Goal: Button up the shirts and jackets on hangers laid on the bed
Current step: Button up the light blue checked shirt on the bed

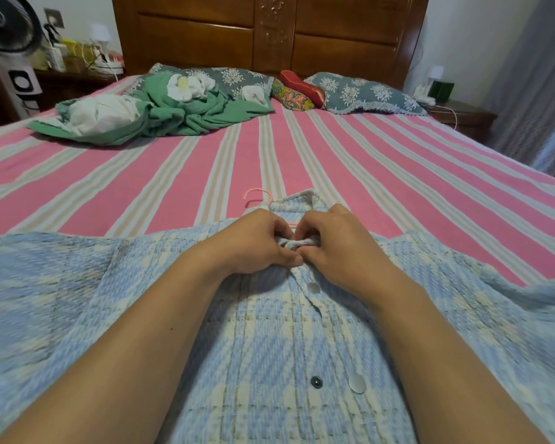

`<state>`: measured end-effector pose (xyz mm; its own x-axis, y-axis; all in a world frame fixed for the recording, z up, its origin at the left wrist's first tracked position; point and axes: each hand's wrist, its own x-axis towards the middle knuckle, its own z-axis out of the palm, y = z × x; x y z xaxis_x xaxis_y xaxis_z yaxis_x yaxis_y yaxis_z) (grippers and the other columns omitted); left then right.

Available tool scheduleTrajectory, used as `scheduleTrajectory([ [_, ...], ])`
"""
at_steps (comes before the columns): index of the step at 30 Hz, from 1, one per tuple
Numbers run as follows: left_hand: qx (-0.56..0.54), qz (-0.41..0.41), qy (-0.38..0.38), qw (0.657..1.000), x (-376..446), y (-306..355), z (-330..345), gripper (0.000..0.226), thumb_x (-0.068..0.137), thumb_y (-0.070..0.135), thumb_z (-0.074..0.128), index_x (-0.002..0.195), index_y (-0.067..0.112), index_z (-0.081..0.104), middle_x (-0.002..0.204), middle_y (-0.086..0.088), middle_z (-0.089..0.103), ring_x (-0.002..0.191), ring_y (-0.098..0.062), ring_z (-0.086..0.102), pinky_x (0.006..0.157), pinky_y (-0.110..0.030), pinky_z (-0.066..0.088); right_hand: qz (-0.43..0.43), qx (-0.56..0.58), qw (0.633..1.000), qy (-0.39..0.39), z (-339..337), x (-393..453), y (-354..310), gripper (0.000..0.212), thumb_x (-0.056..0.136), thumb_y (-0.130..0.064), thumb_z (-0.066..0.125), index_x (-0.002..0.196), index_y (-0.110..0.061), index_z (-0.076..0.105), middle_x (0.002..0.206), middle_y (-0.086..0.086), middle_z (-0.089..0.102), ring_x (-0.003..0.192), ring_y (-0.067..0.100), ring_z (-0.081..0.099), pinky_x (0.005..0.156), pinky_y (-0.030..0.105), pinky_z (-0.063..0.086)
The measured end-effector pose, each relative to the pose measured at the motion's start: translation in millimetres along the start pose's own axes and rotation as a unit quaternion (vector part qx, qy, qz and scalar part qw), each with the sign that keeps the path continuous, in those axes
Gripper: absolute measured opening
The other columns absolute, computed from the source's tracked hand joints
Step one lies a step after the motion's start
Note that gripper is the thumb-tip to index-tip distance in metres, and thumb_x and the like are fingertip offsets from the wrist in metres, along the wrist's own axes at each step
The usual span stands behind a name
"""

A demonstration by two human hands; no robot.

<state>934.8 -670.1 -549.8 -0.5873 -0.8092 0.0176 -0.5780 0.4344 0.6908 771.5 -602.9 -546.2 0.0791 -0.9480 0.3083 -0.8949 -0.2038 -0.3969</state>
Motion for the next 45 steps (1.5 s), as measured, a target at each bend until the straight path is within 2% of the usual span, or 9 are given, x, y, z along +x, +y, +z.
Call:
scheduleTrajectory([
  [9,-0.043,-0.038,0.034,0.998,0,1,6,0.035,0.081,0.027,0.086,0.110,0.017,0.071,0.106,0.006,0.069,0.099,-0.007,0.062,0.073,-0.011,0.041,0.000,-0.011,1.000,0.011,-2,-2,7,0.023,0.084,-0.024,0.080,0.085,-0.030,0.058,0.078,-0.018,0.050,0.096,0.010,0.038,0.065,0.018,0.033],
  [13,-0.028,-0.026,0.038,0.999,-1,3,7,0.022,0.082,0.024,0.085,0.099,0.019,0.072,0.091,0.004,0.072,0.084,-0.009,0.065,0.065,-0.015,0.045,0.014,0.005,1.000,0.008,0,-1,6,0.020,0.083,-0.024,0.080,0.082,-0.025,0.060,0.078,-0.015,0.052,0.097,0.013,0.042,0.071,0.031,0.041],
  [23,0.065,0.017,0.090,0.994,2,5,18,0.019,0.086,0.036,0.080,0.089,0.028,0.064,0.072,0.012,0.055,0.071,-0.011,0.054,0.062,-0.030,0.038,0.035,0.027,0.999,0.017,6,1,17,0.035,0.079,-0.033,0.083,0.076,-0.033,0.048,0.078,-0.008,0.055,0.077,0.007,0.042,0.062,0.031,0.034],
  [27,0.110,0.028,0.101,0.988,2,5,26,0.011,0.095,0.028,0.069,0.088,0.027,0.060,0.077,0.004,0.061,0.083,-0.024,0.058,0.076,-0.037,0.046,0.038,0.079,0.996,-0.011,1,1,21,0.023,0.083,-0.021,0.082,0.087,-0.028,0.061,0.080,-0.014,0.059,0.073,0.000,0.049,0.064,0.023,0.037],
  [34,0.213,0.007,0.112,0.971,6,2,38,0.007,0.100,0.020,0.057,0.093,0.021,0.056,0.092,0.000,0.056,0.112,-0.026,0.044,0.114,-0.050,0.023,0.043,0.040,0.998,0.022,5,2,24,0.036,0.085,-0.002,0.066,0.089,-0.037,0.059,0.093,-0.005,0.063,0.095,0.014,0.055,0.079,0.027,0.048],
  [37,0.187,0.014,0.137,0.973,4,1,38,0.018,0.099,0.022,0.061,0.082,0.024,0.054,0.074,0.009,0.054,0.087,-0.017,0.050,0.119,-0.052,0.016,0.040,0.033,0.998,0.022,1,0,19,0.031,0.086,0.003,0.061,0.096,-0.026,0.065,0.088,-0.019,0.052,0.100,0.010,0.043,0.074,0.018,0.037],
  [40,0.131,0.003,0.149,0.980,3,-1,31,0.024,0.095,0.038,0.066,0.077,0.026,0.058,0.066,0.009,0.056,0.069,-0.004,0.048,0.114,-0.055,0.027,0.040,0.020,0.998,0.054,3,3,19,0.023,0.090,-0.009,0.067,0.108,-0.022,0.068,0.095,-0.012,0.059,0.108,0.015,0.045,0.083,0.027,0.039],
  [42,0.119,-0.007,0.185,0.975,3,0,34,0.020,0.093,0.047,0.068,0.094,0.027,0.067,0.084,0.010,0.063,0.087,-0.011,0.057,0.112,-0.056,0.030,0.083,0.029,0.991,0.099,9,4,24,0.035,0.089,-0.023,0.074,0.121,-0.022,0.061,0.112,-0.004,0.058,0.110,0.018,0.050,0.089,0.033,0.045],
  [45,0.170,0.002,0.254,0.952,3,-2,46,0.043,0.092,0.049,0.066,0.129,0.030,0.056,0.128,0.001,0.054,0.126,-0.026,0.041,0.111,-0.047,0.028,0.179,0.056,0.969,0.161,20,3,30,0.057,0.083,-0.037,0.079,0.127,-0.020,0.048,0.122,0.000,0.046,0.111,0.018,0.046,0.093,0.035,0.043],
])
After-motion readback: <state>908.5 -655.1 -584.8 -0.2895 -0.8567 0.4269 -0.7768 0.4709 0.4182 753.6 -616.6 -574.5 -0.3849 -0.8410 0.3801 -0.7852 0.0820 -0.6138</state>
